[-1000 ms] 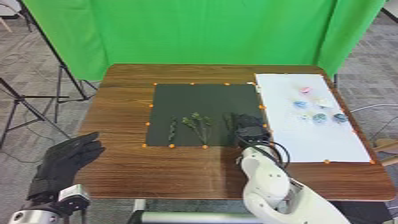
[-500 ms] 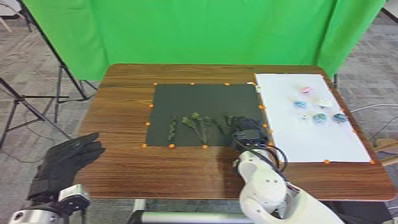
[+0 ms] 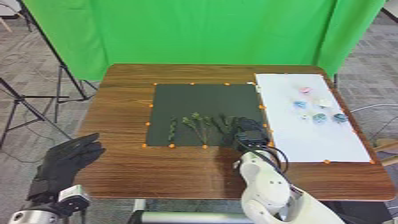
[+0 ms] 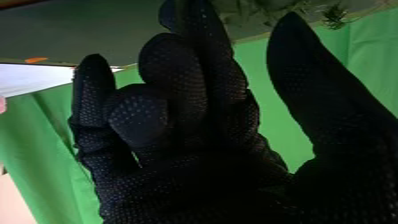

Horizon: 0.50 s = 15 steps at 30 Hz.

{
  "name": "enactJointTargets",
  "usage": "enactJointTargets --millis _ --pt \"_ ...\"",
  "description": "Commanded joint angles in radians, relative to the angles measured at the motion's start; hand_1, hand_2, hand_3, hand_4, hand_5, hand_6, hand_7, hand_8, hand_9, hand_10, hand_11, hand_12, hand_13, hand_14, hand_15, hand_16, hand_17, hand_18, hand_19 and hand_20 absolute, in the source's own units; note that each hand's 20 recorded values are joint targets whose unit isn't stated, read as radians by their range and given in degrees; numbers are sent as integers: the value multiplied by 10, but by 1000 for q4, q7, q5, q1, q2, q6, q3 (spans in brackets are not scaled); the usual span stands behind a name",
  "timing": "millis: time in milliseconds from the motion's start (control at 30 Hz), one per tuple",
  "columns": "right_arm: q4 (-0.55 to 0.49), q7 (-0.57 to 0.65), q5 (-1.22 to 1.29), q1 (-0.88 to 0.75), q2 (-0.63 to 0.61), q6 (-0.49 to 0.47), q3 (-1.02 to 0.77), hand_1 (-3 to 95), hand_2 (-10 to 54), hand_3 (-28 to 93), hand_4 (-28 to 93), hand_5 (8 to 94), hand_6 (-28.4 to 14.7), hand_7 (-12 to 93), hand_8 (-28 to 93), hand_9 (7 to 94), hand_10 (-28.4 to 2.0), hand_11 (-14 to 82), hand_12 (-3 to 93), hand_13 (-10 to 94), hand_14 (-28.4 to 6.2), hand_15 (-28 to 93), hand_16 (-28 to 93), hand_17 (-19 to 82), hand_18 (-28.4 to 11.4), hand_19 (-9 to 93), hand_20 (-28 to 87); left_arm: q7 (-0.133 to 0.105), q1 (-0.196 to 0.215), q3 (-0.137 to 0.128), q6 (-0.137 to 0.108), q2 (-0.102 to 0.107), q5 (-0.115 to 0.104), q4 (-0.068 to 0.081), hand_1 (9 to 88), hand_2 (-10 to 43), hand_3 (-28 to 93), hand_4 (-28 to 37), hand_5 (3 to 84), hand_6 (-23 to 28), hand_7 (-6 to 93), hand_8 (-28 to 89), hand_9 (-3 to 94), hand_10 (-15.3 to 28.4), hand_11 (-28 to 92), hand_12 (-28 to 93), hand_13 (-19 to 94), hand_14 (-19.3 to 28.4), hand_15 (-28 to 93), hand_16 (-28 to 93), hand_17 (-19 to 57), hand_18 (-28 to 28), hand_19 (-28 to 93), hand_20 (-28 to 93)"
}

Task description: Arrange flowers

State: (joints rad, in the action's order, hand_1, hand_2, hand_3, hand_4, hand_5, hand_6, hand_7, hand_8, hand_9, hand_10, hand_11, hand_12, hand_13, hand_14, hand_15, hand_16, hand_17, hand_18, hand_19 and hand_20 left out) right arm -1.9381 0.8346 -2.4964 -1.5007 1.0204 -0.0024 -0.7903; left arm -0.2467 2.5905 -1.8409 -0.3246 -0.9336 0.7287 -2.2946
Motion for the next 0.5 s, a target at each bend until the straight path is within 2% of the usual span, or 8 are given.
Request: enactJointTargets --millis 33,200,233,333,433,500 --pt "-28 -2 -6 -9 -20 14 -10 292 -20 790 -187 782 -82 339 -78 680 -223 616 280 622 -219 858 287 261 -284 812 283 -9 27 -6 -9 0 -6 -10 304 65 800 -95 508 161 147 -83 424 231 412 104 307 284 627 -125 -69 227 621 164" --pt "-39 14 -28 2 -43 38 -10 281 -14 789 -185 777 -89 342 -76 674 -230 618 282 616 -226 863 289 261 -284 811 285 -9 32 -9 -10 -3 -5 -12 304 66 801 -96 508 161 147 -83 424 231 412 104 307 284 627 -125 -69 227 621 163" --pt "-38 11 -30 2 -43 34 -16 280 -14 789 -185 776 -91 343 -76 672 -231 619 282 615 -227 864 289 262 -284 811 285 -17 38 -7 -16 0 -10 -13 304 66 801 -96 507 161 148 -83 424 230 412 104 307 284 627 -125 -69 227 621 163" --pt "-38 11 -31 6 -57 45 -31 277 -13 789 -185 768 -97 347 -74 661 -238 623 284 609 -232 867 288 264 -284 810 286 -15 30 0 -13 0 -7 -12 304 65 801 -96 508 161 148 -83 424 230 412 104 307 284 627 -125 -69 227 621 163" --pt "-40 -13 -14 11 -82 56 -74 269 -7 789 -186 733 -112 350 -75 628 -256 624 283 583 -244 870 281 259 -284 806 287 -14 29 -1 -13 0 -6 -11 304 67 800 -97 507 161 148 -83 424 230 413 104 307 284 627 -125 -69 227 621 163" --pt "-34 -36 -2 13 -103 50 -113 265 -4 793 -192 687 -130 313 -82 575 -274 608 267 537 -255 866 257 240 -284 797 292 -11 25 0 -12 -1 -4 -12 304 66 801 -97 507 161 148 -83 423 230 413 104 306 284 627 -125 -69 227 622 163"
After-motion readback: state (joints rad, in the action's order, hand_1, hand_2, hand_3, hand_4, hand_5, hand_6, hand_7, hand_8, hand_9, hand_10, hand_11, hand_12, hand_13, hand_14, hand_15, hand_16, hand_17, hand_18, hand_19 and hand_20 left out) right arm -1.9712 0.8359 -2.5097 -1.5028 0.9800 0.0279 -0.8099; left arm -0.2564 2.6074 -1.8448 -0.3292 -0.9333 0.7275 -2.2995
